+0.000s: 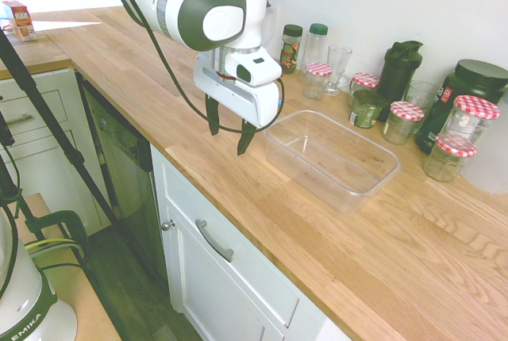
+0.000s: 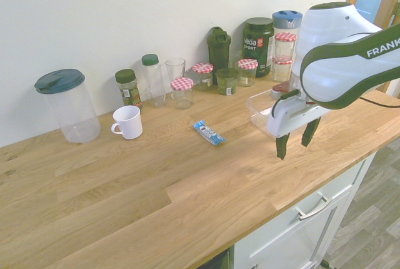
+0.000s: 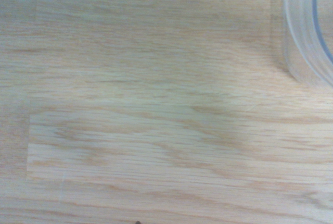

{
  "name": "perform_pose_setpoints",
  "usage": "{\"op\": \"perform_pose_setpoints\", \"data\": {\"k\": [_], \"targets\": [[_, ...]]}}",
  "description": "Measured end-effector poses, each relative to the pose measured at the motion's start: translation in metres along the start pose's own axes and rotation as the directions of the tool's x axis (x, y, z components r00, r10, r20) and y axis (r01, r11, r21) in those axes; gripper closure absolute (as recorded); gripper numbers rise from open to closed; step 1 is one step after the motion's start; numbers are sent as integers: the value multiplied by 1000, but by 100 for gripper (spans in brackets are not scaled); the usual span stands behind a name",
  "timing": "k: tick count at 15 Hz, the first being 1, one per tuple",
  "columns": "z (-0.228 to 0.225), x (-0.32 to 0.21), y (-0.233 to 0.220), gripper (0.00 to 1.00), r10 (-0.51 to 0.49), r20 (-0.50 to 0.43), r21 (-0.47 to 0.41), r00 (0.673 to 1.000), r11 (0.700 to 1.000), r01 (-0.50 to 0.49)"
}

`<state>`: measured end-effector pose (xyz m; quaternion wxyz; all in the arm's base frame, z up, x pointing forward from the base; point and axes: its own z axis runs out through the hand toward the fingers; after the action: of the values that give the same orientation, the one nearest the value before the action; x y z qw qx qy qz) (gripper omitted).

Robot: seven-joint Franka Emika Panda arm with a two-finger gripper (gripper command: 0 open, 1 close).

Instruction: Put the protein bar into the container

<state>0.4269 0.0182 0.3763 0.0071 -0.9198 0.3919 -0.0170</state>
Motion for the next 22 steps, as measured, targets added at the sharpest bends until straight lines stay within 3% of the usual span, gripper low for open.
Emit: {"op": "perform_pose_setpoints", "data": {"k": [4, 11, 18, 22], "targets": [[-12, 4, -6, 0, -9, -22, 12, 1000, 1000, 9], [-92, 0, -78, 0, -25, -107, 29, 994, 999, 28], [-67, 19, -184, 0, -3, -79, -8, 997, 1000, 2], [-49, 28, -217, 0, -3, -60, -20, 998, 1000, 2]]}}
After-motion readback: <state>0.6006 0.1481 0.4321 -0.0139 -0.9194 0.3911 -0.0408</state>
